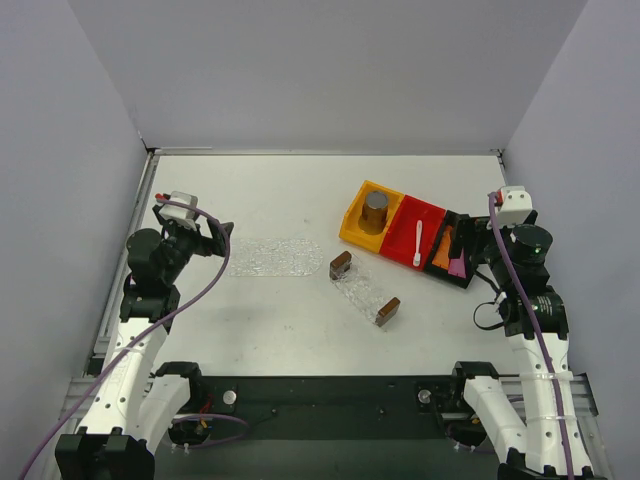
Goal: Prepare toiletry sets of a toothbrush and toothpaste on the tray
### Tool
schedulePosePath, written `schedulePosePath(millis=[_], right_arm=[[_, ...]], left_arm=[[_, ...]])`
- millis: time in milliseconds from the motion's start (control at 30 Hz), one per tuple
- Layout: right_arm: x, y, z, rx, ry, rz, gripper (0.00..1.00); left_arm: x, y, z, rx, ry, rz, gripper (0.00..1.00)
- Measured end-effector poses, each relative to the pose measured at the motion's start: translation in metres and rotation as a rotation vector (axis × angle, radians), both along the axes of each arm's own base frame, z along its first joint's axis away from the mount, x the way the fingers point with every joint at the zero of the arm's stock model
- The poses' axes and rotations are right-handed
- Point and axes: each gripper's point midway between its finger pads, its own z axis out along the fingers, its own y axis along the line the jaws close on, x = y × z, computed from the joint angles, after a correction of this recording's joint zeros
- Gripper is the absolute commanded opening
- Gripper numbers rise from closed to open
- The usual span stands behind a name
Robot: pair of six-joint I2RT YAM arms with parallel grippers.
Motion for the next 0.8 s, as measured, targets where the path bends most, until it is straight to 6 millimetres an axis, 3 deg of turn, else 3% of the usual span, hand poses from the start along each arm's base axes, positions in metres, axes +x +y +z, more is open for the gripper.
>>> schedulePosePath(millis=[500, 800], right_arm=[[0.0, 0.0, 0.0, 0.0, 0.001, 0.002, 0.98], [-0.004, 0.008, -0.007, 0.014, 0.046, 0.045, 0.98]], left_arm=[[0.0, 0.0, 0.0, 0.004, 0.0, 0.001, 0.98], [0.002, 0.001, -0.014, 0.023, 0.055, 0.001, 0.97]])
